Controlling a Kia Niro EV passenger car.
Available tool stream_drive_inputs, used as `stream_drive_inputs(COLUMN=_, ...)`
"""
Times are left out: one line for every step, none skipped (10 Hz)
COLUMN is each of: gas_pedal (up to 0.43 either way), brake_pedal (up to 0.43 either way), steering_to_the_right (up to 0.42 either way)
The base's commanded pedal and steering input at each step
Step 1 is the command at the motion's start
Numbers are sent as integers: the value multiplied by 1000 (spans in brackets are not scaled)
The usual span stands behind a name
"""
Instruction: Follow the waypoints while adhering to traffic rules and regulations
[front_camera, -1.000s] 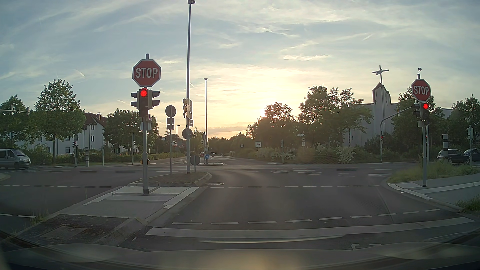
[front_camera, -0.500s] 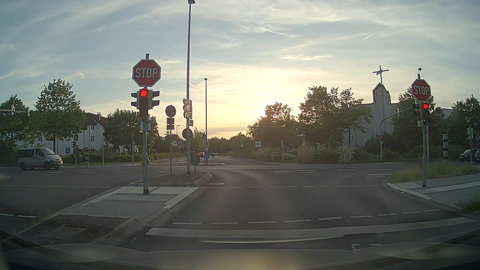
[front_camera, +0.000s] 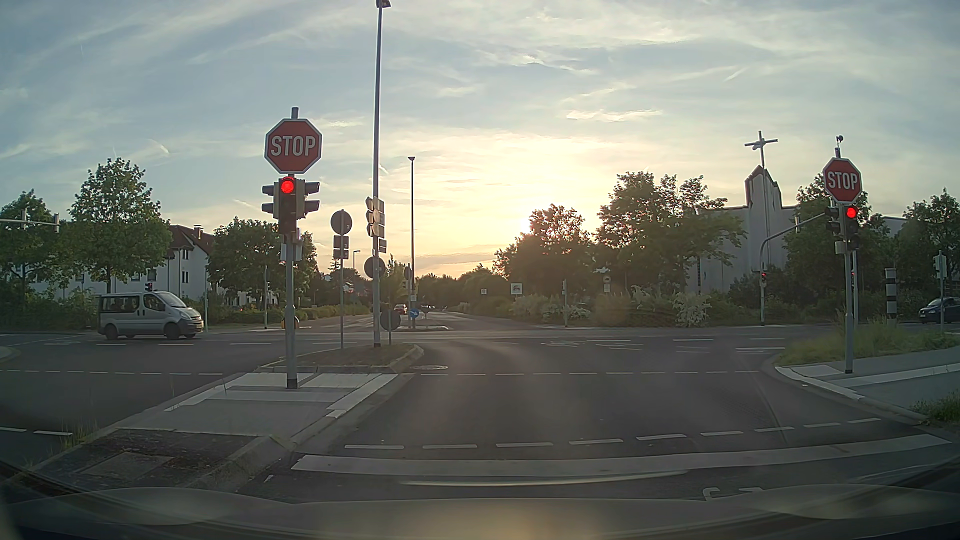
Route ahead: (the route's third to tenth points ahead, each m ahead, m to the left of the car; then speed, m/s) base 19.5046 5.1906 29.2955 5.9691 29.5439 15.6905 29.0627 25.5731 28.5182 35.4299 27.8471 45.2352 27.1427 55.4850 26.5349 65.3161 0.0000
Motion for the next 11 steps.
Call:
stream_drive_inputs(gas_pedal=0, brake_pedal=421, steering_to_the_right=8)
stream_drive_inputs(gas_pedal=0, brake_pedal=421, steering_to_the_right=7)
stream_drive_inputs(gas_pedal=0, brake_pedal=421, steering_to_the_right=8)
stream_drive_inputs(gas_pedal=0, brake_pedal=421, steering_to_the_right=7)
stream_drive_inputs(gas_pedal=0, brake_pedal=421, steering_to_the_right=7)
stream_drive_inputs(gas_pedal=0, brake_pedal=421, steering_to_the_right=8)
stream_drive_inputs(gas_pedal=0, brake_pedal=421, steering_to_the_right=7)
stream_drive_inputs(gas_pedal=0, brake_pedal=421, steering_to_the_right=8)
stream_drive_inputs(gas_pedal=0, brake_pedal=421, steering_to_the_right=7)
stream_drive_inputs(gas_pedal=0, brake_pedal=421, steering_to_the_right=8)
stream_drive_inputs(gas_pedal=0, brake_pedal=421, steering_to_the_right=7)
